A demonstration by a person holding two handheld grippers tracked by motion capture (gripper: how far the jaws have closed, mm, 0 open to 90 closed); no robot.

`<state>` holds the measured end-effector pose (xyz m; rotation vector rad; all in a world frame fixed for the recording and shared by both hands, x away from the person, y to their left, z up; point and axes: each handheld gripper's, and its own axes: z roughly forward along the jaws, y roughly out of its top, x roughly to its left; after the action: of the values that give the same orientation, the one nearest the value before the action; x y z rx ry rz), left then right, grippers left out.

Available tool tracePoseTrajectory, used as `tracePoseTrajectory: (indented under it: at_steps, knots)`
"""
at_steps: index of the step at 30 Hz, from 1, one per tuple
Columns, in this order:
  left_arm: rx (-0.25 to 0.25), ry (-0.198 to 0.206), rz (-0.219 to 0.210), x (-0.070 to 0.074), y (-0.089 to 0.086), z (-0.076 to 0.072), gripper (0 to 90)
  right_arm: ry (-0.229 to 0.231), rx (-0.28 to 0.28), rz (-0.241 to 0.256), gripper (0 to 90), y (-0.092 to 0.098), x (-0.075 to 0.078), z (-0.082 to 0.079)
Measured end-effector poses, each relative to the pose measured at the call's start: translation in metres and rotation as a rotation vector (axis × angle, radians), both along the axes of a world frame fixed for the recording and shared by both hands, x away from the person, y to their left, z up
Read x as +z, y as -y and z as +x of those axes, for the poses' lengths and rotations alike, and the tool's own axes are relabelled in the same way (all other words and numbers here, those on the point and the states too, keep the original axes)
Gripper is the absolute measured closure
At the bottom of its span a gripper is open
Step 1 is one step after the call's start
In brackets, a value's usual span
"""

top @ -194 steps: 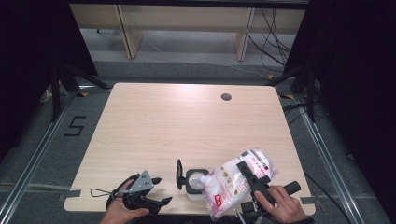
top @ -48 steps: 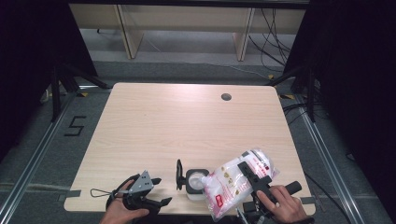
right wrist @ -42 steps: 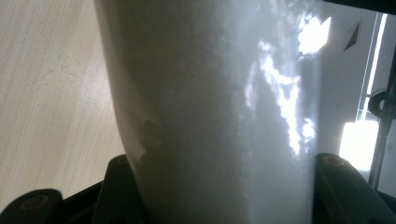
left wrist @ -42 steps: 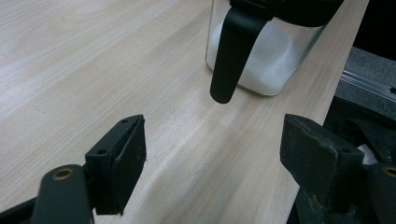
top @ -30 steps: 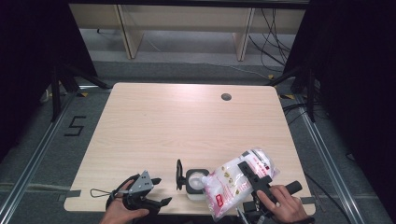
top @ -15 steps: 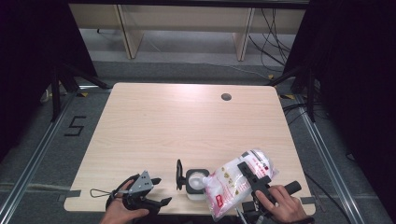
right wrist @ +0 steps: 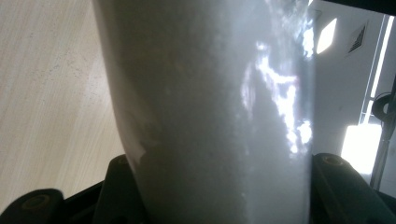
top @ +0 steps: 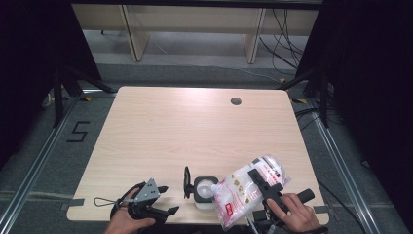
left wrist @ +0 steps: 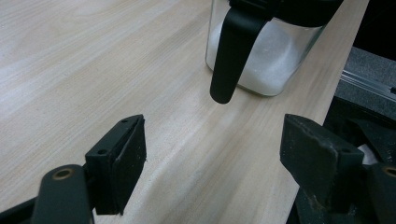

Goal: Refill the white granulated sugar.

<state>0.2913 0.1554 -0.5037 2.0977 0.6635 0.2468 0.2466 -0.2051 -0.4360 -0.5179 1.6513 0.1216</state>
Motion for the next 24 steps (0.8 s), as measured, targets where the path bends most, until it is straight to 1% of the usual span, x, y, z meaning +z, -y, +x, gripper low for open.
tracePoseTrajectory:
  at_steps: [2,3,4,6,7,9,10,11,12,13,14,15,16,17,18,19,20,21,22,24]
  knots:
    - [0.001,-0.001,0.004,0.0003,0.0001,-0.0001,22.4,-0.001,0.002,0.001,51.0,-0.0002,-0.0002,-0.0001]
    - [0.007,-0.004,-0.008,-0.0002,0.001,-0.0005,22.4,-0.014,-0.012,0.009,51.0,0.0003,-0.0012,-0.0005]
    - [0.01,-0.006,-0.014,-0.0006,0.0015,-0.0008,22.4,-0.001,0.003,0.005,51.1,-0.0002,0.0,0.0001]
    - [0.011,-0.006,-0.015,-0.0005,0.0012,-0.001,22.4,-0.001,0.002,0.009,51.1,-0.0002,0.0001,0.0001]
    - [0.005,-0.001,0.004,0.0,-0.0004,-0.0002,22.4,0.003,0.002,0.009,51.2,-0.0002,0.0003,-0.0002]
    - [0.024,-0.02,-0.01,-0.0001,0.0009,-0.0021,22.4,-0.01,0.011,0.022,51.3,0.0005,0.0006,-0.0005]
    - [0.017,-0.016,-0.018,-0.0008,0.0013,-0.0013,22.4,-0.013,0.012,0.026,51.3,0.0006,0.0011,-0.0005]
    - [0.018,-0.017,-0.012,-0.0004,0.0014,-0.0014,22.4,-0.02,-0.005,0.014,51.4,0.0003,0.0024,-0.0013]
    - [0.024,-0.021,-0.021,-0.0008,0.0022,-0.002,22.4,-0.018,-0.005,0.015,51.4,0.0004,0.0025,-0.0011]
    - [0.024,-0.022,-0.021,-0.0009,0.0021,-0.0021,22.4,-0.027,-0.017,0.03,51.4,0.0017,0.0012,-0.001]
    - [0.029,-0.026,-0.025,-0.001,0.002,-0.0025,22.4,-0.034,-0.022,0.028,51.4,0.0019,0.0017,-0.0009]
    - [0.022,-0.018,-0.001,-0.0003,0.0004,-0.0014,22.4,-0.024,-0.012,0.033,51.5,0.0021,0.0021,-0.0003]
    - [0.023,-0.022,0.0,0.0002,-0.0002,-0.0018,22.4,-0.022,-0.011,0.026,51.5,0.0019,0.003,-0.0002]
    - [0.025,-0.017,-0.001,0.0,0.0,-0.0018,22.4,-0.02,-0.01,0.026,51.6,0.002,0.0029,-0.0002]
    - [0.023,-0.017,-0.008,-0.0001,0.0005,-0.002,22.4,-0.024,-0.01,0.028,51.6,0.0021,0.003,-0.0003]
    - [0.013,-0.008,-0.013,-0.0006,0.0007,-0.001,22.4,-0.024,-0.01,0.028,51.6,0.0021,0.003,-0.0003]
    - [0.006,-0.002,-0.007,-0.0001,0.0009,-0.0006,22.4,-0.027,-0.01,0.027,51.7,0.0023,0.0031,-0.0006]
    - [0.01,-0.005,-0.012,-0.0005,0.0014,-0.0009,22.4,-0.017,0.009,0.043,51.7,0.0029,0.0023,0.0004]
    - [0.011,-0.006,-0.014,-0.0006,0.0014,-0.001,22.4,-0.034,-0.011,0.057,51.8,0.0036,0.0014,0.0]
    - [0.007,-0.001,-0.013,-0.0007,0.0008,-0.0006,22.4,-0.033,-0.012,0.055,51.8,0.0036,0.0015,0.0]
